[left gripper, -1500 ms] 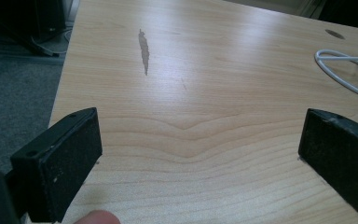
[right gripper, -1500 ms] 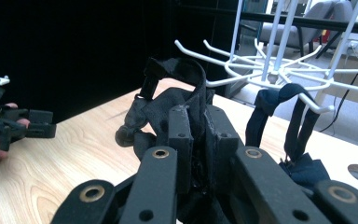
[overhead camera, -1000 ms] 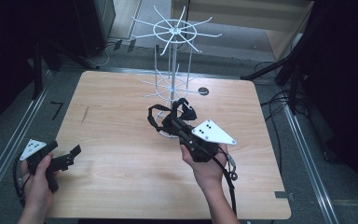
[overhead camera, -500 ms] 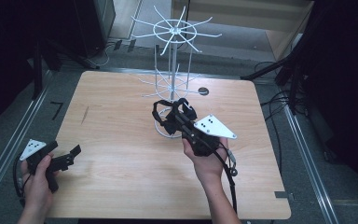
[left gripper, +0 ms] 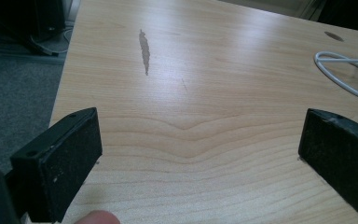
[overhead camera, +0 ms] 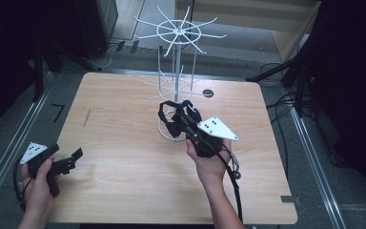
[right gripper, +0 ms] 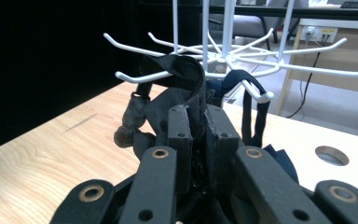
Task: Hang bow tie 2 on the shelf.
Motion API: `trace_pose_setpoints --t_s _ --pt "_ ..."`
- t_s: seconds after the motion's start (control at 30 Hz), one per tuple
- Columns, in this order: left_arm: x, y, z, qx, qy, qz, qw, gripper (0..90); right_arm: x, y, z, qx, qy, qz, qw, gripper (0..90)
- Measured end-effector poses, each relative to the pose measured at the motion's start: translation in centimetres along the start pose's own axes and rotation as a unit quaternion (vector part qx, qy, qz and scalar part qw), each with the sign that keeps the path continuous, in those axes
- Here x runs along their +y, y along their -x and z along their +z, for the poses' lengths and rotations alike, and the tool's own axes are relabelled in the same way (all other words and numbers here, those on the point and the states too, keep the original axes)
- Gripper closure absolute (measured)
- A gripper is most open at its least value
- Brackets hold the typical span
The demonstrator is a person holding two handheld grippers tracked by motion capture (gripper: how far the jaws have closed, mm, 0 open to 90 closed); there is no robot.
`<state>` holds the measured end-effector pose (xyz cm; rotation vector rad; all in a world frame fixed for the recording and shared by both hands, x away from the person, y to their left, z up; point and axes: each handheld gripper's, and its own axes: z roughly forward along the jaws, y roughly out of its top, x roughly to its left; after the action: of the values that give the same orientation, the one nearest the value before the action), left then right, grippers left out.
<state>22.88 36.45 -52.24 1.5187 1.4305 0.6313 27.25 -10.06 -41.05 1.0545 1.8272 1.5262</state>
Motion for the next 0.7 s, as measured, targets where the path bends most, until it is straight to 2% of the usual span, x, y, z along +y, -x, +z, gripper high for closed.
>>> trace_pose_setpoints --t_s 0.23,0.4,0.7 --pt "0.0 0.0 0.0 0.000 0.000 0.000 1.0000 0.0 -0.8 0.3 0.6 -0.013 -0.011 0.004 0.9998 83.2" --pt "0.0 0.0 0.0 0.000 0.000 0.001 1.0000 0.0 -1.4 0.5 1.2 -0.013 -0.018 0.012 0.9997 82.9" --pt "0.0 0.0 0.0 0.000 0.000 0.000 1.0000 0.0 -2.0 0.5 1.9 -0.010 -0.027 0.013 0.9995 80.1"
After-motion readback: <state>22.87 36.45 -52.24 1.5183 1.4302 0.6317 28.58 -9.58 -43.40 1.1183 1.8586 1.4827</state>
